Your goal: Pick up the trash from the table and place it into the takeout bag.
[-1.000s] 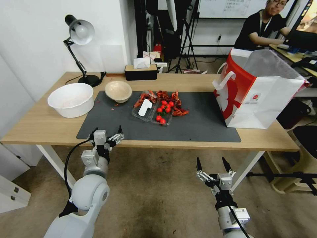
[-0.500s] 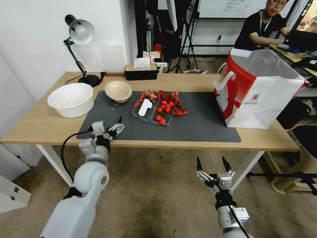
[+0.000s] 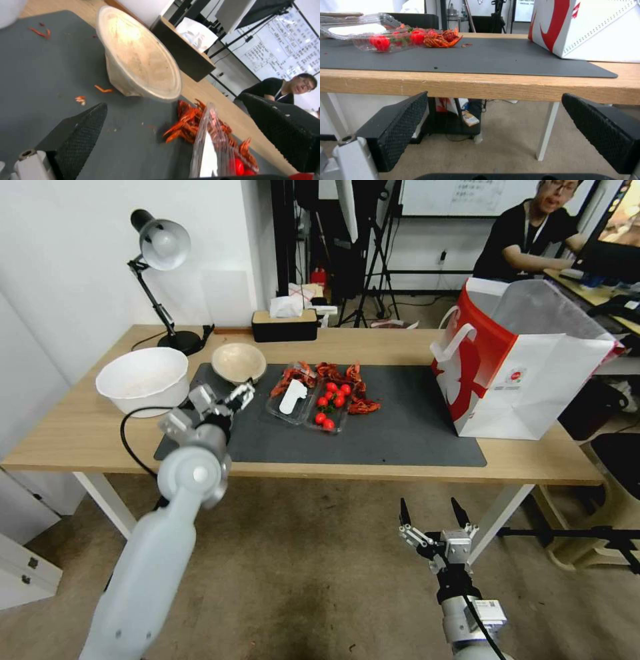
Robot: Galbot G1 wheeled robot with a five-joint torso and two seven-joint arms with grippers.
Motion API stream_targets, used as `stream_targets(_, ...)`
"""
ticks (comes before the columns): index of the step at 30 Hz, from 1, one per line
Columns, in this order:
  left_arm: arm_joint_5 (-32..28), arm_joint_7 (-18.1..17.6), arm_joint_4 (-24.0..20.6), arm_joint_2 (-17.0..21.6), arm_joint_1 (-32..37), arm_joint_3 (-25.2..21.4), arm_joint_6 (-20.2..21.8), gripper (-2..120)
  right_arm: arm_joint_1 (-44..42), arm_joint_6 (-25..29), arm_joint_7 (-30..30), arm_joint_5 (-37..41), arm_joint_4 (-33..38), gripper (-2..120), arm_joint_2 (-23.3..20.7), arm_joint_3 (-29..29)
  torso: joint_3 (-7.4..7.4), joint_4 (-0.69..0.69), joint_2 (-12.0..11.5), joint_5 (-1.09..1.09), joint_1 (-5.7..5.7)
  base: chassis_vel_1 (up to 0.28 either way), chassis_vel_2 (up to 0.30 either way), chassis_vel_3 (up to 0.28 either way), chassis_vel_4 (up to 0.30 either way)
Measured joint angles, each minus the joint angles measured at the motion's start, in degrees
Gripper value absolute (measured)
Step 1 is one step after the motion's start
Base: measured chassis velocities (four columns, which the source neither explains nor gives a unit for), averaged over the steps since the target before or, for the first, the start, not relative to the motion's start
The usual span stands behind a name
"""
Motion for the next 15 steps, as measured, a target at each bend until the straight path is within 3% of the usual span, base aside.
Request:
stream_targets(7,-4.14,-0.99,7.56,-1.11,-5.96,0.69,0.72,100,-0.05,0.01,0.07,0.04,-0.32,100,0.00,0.15,0.00,-0.01,0.00,0.00,0.00,0.000,0.000,0.000,0.000)
stream_targets(15,-5.47,-0.70,12.89,-1.13,-9.92,1.45,0.98,100,-0.25,0.27,0.11,0.05,-0.54,100,0.05,0.27,0.00,0.00,0.00,0.00,0.00,0.000,0.000,0.000,0.000)
